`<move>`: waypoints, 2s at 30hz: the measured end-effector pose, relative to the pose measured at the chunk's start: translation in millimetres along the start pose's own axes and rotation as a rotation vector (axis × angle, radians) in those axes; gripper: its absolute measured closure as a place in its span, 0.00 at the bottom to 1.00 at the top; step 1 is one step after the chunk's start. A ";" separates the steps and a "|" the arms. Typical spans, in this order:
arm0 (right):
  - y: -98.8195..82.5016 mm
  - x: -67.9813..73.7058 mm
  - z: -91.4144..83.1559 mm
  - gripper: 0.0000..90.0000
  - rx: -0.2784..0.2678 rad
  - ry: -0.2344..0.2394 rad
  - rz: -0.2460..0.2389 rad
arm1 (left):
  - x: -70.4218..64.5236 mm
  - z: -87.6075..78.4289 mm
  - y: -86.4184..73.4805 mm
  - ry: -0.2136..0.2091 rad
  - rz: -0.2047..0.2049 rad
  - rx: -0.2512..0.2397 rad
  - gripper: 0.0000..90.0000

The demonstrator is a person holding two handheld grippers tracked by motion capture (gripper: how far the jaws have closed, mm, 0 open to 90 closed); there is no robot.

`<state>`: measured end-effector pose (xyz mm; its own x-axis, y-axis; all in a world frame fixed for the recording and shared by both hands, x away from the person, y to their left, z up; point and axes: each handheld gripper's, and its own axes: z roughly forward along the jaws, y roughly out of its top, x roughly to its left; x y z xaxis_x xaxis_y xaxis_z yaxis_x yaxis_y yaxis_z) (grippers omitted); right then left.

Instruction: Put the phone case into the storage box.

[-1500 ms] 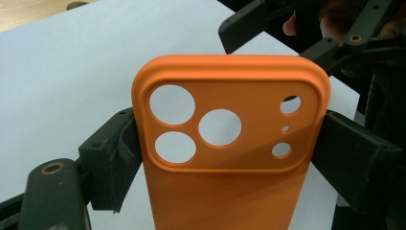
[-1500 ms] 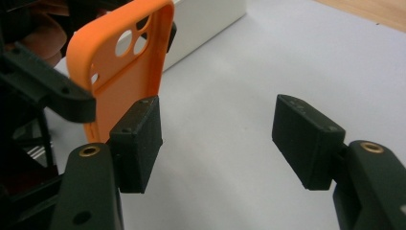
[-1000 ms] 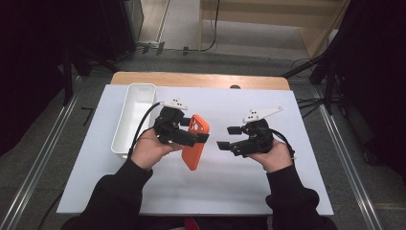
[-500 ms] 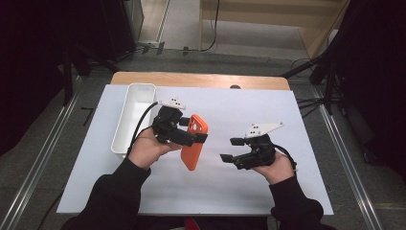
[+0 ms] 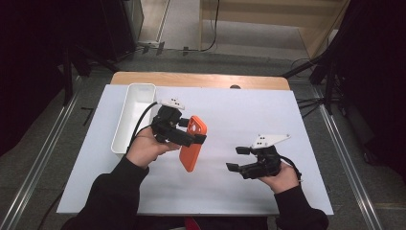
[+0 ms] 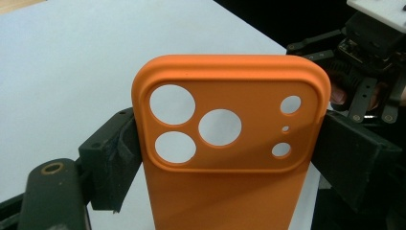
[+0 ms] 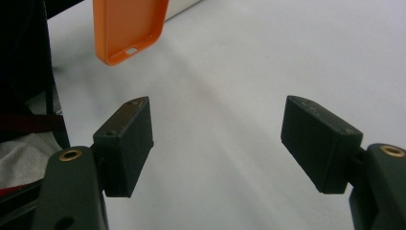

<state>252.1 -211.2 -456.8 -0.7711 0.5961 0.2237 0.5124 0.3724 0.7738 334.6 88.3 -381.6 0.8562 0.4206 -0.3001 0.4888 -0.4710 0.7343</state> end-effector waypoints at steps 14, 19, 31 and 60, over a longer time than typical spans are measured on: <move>-26.1 -1.4 -3.3 0.28 0.010 -0.031 -0.001 | 4.9 -4.3 -1.5 -0.051 0.005 0.036 0.18; -35.2 -1.9 -5.0 0.28 0.022 -0.034 0.024 | 6.3 -9.0 -1.0 -0.054 0.011 0.035 0.18; -48.9 -4.8 -8.6 0.28 0.019 -0.046 0.053 | 8.9 -30.7 3.5 -0.030 -0.009 0.006 0.18; -50.1 -7.0 -10.0 0.28 0.018 -0.058 0.073 | 8.5 -88.5 11.2 0.080 -0.045 -0.043 0.18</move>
<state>228.1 -241.2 -491.2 -0.7086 0.6620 0.2442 0.5737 0.3389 0.7457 332.5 155.2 -322.0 0.8167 0.5020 -0.2848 0.5170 -0.4170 0.7476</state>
